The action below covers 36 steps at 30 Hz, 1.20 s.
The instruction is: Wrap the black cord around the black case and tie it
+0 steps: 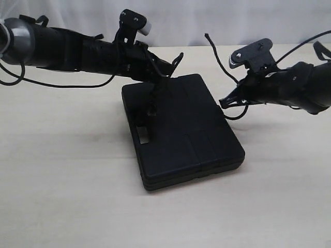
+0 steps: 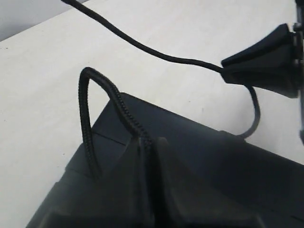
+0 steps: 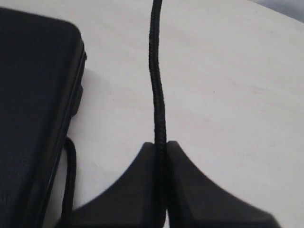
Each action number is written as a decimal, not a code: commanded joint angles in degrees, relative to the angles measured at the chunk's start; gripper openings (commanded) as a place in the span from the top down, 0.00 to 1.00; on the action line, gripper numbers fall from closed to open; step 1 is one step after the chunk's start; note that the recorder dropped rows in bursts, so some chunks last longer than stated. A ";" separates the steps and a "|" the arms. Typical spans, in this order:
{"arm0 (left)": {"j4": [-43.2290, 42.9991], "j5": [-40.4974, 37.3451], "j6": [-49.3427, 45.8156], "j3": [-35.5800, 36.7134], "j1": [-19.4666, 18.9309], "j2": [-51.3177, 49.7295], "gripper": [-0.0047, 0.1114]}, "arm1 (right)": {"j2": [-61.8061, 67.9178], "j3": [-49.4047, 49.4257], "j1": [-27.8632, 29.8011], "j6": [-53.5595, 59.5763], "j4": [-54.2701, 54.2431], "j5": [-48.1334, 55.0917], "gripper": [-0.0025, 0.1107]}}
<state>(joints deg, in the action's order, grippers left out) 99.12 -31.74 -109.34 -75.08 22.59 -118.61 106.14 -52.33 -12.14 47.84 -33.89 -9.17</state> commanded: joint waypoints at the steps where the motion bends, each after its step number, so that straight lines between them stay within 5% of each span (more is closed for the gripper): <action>1: 0.83 3.21 -1.96 -0.33 0.03 0.17 0.96 | -1.76 3.05 -0.03 2.71 0.60 0.09 0.94; 21: 0.83 12.87 -6.20 -1.71 0.03 0.17 0.96 | -6.30 7.83 -8.69 3.41 9.46 1.88 0.94; 28: 0.83 3.97 -6.34 -1.71 0.03 0.17 0.96 | -6.30 7.87 -8.69 3.52 9.46 1.64 0.94; 36: 0.83 5.13 -6.46 -1.71 0.03 0.17 0.96 | -8.08 7.97 -8.69 2.68 9.46 1.90 0.94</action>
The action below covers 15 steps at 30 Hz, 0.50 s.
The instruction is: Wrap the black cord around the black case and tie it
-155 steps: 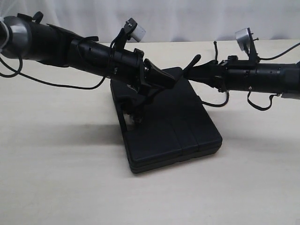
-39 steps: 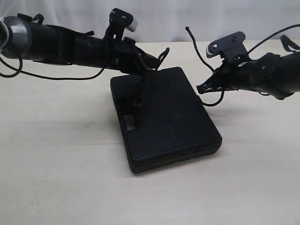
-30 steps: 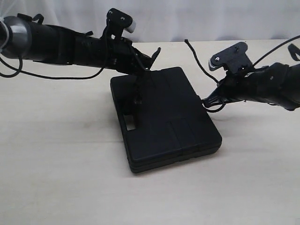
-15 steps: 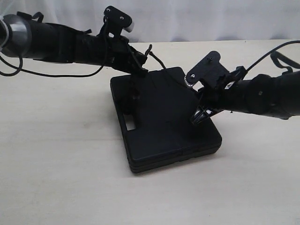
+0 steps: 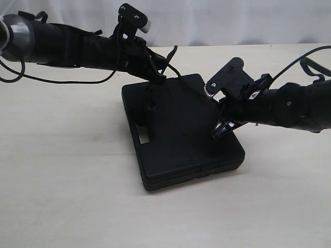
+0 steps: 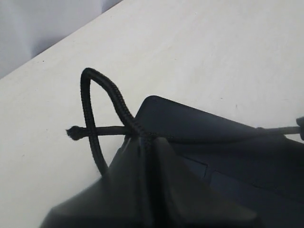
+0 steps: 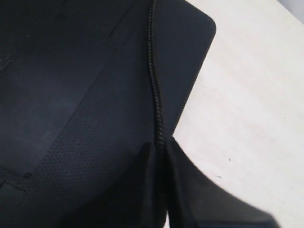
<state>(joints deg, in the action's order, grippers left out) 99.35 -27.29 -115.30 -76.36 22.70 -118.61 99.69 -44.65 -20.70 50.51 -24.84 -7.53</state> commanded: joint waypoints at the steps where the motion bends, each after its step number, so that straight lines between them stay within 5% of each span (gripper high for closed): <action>1: 0.59 1.12 -0.51 -0.42 -0.07 0.17 0.96 | -1.83 0.29 -0.12 -0.26 0.42 0.27 0.94; 8: 0.59 1.28 -1.28 -0.42 0.04 0.17 0.96 | -1.95 0.29 -0.12 -0.42 0.42 0.83 0.94; 15: 0.59 9.88 -3.37 -0.42 -0.04 0.17 0.96 | -1.95 0.29 -0.12 0.61 0.42 2.09 0.94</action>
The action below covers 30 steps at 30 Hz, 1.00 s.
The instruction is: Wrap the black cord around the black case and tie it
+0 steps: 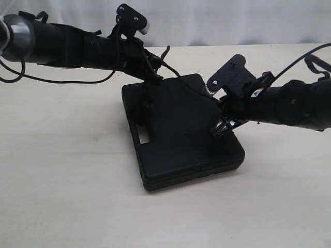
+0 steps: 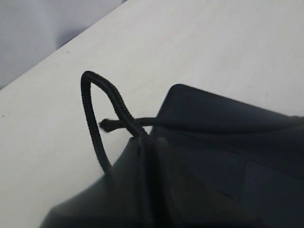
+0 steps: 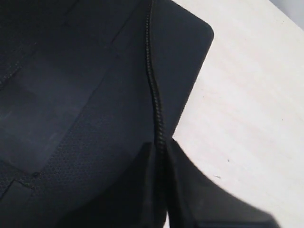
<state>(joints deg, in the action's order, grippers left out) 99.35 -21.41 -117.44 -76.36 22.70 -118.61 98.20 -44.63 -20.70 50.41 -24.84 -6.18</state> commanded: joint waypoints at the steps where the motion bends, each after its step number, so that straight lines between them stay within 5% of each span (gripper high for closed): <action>1: 0.59 4.14 -1.23 -0.42 -0.04 0.17 0.96 | -0.46 0.27 -0.12 0.73 0.42 0.85 0.94; 18: 0.59 -7.52 -1.27 -0.42 -0.04 0.17 0.96 | -1.70 0.17 -0.12 -0.51 0.29 0.35 0.94; 30: 0.59 2.92 -1.37 -0.42 -0.04 0.17 0.96 | -6.38 0.41 -0.12 -0.40 0.29 6.73 0.94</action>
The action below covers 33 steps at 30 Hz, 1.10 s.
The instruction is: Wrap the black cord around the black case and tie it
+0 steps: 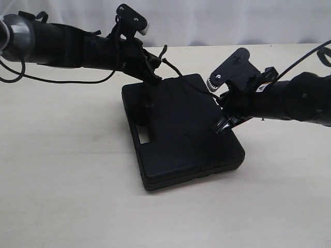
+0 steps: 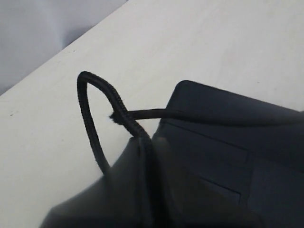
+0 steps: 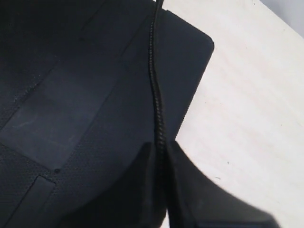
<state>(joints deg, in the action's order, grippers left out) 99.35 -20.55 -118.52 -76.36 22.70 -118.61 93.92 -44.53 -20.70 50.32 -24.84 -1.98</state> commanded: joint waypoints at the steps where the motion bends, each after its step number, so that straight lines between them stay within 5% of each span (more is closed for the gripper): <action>1: 0.59 1.83 -0.29 -0.42 -0.04 0.17 0.96 | -2.41 0.31 -0.12 -0.31 0.29 3.37 0.94; 17: 0.59 -14.54 -1.40 -0.42 -0.04 0.17 0.96 | -2.76 0.31 -0.12 -0.20 -0.20 1.98 0.94; 25: 0.59 -29.90 -1.40 -0.42 -0.04 0.17 0.96 | -2.76 0.31 -0.12 -6.11 -0.19 -5.18 0.94; 33: -2.77 -32.09 -1.40 -0.42 -0.04 0.17 0.96 | -2.76 0.31 -0.12 -9.22 -0.19 -8.55 0.94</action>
<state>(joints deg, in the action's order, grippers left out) 98.29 -50.01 -119.89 -76.36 22.70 -118.61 91.72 -44.53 -20.70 42.74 -24.95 -8.38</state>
